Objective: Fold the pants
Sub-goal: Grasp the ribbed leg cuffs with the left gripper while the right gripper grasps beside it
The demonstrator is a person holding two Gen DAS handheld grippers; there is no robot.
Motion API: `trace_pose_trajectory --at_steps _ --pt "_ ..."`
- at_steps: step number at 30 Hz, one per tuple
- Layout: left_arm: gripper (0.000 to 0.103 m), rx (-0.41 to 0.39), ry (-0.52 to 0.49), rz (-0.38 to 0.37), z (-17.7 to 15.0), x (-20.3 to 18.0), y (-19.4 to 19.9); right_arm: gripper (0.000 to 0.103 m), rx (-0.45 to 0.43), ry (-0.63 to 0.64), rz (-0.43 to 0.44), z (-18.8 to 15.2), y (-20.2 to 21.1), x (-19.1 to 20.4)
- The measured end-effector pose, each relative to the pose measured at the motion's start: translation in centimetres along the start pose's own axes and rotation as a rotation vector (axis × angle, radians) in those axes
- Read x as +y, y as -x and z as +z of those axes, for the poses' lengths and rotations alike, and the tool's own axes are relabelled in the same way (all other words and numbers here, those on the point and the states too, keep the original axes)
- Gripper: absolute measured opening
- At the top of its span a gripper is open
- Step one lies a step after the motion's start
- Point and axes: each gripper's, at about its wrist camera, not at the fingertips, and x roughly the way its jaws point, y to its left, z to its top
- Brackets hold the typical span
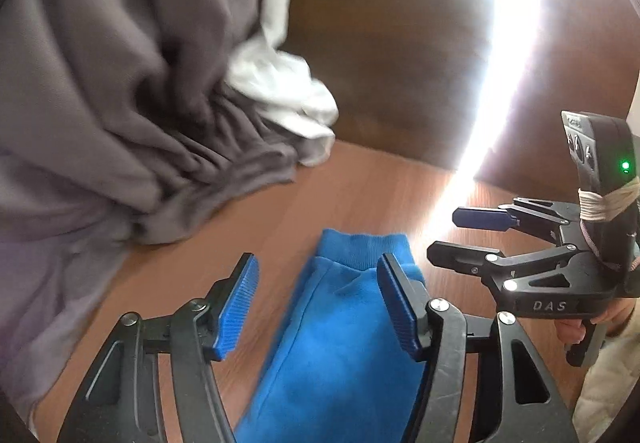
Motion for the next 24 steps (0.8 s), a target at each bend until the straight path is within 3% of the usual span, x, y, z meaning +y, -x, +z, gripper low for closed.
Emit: trace_pose_trajectory --at_steps 5,13,24 --pt "0.045 0.099 0.044 -0.088 0.2 2.1 -4.7 0.055 0.045 -0.046 -0.017 -0.6 -2.4 -0.3" --pt "0.042 0.149 0.073 -0.193 0.1 3.0 -8.4 0.052 0.093 -0.079 -0.031 -1.1 -5.3 -0.4" --pt "0.039 0.182 0.053 -0.228 0.3 3.1 -10.4 0.047 0.113 -0.084 -0.001 -1.6 -6.0 -0.4"
